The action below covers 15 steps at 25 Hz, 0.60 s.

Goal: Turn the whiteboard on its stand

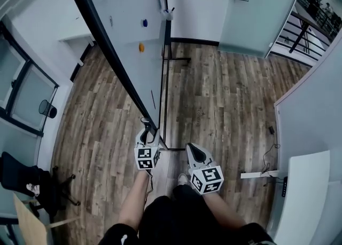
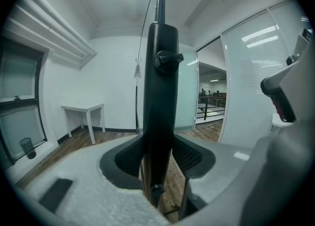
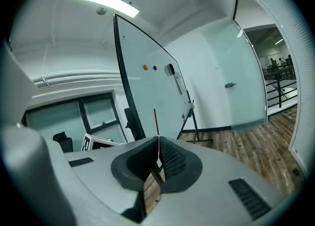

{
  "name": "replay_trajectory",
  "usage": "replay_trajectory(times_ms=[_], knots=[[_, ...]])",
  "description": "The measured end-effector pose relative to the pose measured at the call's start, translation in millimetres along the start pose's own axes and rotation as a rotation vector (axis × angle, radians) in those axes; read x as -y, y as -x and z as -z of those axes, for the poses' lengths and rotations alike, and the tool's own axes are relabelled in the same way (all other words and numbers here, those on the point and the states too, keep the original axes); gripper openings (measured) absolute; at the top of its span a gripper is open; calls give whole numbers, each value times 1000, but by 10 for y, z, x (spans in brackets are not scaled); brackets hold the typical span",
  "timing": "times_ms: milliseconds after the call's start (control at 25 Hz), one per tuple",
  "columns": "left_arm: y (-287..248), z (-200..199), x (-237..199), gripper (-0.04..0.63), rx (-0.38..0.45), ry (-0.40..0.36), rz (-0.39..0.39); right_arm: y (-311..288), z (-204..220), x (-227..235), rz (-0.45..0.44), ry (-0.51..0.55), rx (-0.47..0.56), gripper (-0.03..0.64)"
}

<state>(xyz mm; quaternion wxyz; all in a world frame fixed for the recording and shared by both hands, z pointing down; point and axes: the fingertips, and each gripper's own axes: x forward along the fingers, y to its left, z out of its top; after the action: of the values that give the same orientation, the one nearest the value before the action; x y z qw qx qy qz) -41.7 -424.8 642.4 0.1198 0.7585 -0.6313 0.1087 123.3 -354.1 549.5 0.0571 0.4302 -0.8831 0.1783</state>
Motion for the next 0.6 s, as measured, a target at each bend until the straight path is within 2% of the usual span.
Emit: replay_trajectory(times_ms=[600], knots=[[679,331,360,178,9,9,-19,698,348,-340,41,14,16,14]])
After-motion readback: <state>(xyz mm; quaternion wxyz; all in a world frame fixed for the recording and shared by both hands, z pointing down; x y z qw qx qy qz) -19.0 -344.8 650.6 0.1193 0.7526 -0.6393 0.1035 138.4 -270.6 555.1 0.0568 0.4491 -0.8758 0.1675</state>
